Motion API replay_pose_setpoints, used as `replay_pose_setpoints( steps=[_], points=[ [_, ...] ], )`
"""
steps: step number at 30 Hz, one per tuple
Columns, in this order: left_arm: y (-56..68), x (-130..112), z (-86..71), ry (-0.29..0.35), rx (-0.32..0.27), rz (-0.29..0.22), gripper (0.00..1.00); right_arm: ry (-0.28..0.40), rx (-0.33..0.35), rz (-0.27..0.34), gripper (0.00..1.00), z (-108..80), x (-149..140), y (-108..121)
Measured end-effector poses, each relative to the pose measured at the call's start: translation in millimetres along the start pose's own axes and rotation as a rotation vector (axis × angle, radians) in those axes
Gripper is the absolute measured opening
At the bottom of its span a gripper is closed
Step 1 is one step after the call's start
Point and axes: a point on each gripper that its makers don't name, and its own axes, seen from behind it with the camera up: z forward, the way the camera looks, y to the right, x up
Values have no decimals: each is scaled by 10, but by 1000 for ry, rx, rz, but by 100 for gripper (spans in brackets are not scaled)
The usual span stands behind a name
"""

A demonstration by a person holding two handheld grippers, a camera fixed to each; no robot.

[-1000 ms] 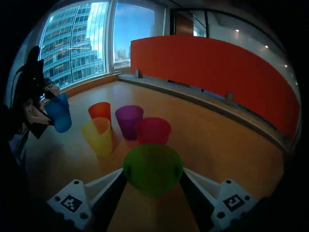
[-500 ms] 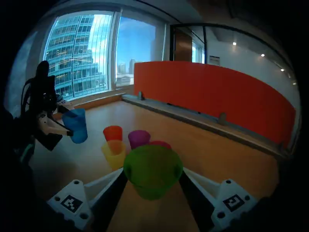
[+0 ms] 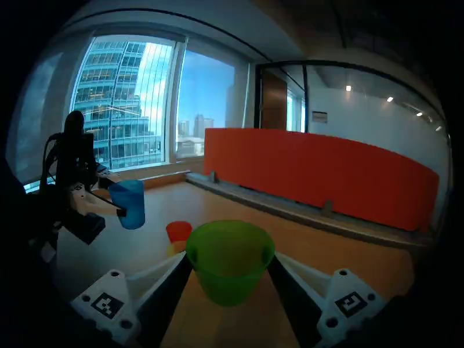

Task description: Pour water

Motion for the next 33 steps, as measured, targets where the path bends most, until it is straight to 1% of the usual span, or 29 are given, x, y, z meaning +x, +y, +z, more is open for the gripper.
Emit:
replay_pose_setpoints(
  steps=[5, 12, 21, 26, 33],
  points=[
    [27, 92, -19, 23, 3, 4, 81, 44, 2, -7, 91, -71, 167, -25],
    [100, 190, -17, 50, -4, 6, 81, 91, 10, -22, 91, -149, 361, -93],
    [186, 349, -48, 97, -16, 10, 81, 122, 12, -22, 91, -194, 465, -121],
    [212, 416, -72, 116, -16, 13, 81, 135, 12, -21, 91, -229, 521, -123],
    [261, 436, -92, 120, -23, 18, 82, 143, 20, -32, 91, -285, 576, -134]
  ],
)
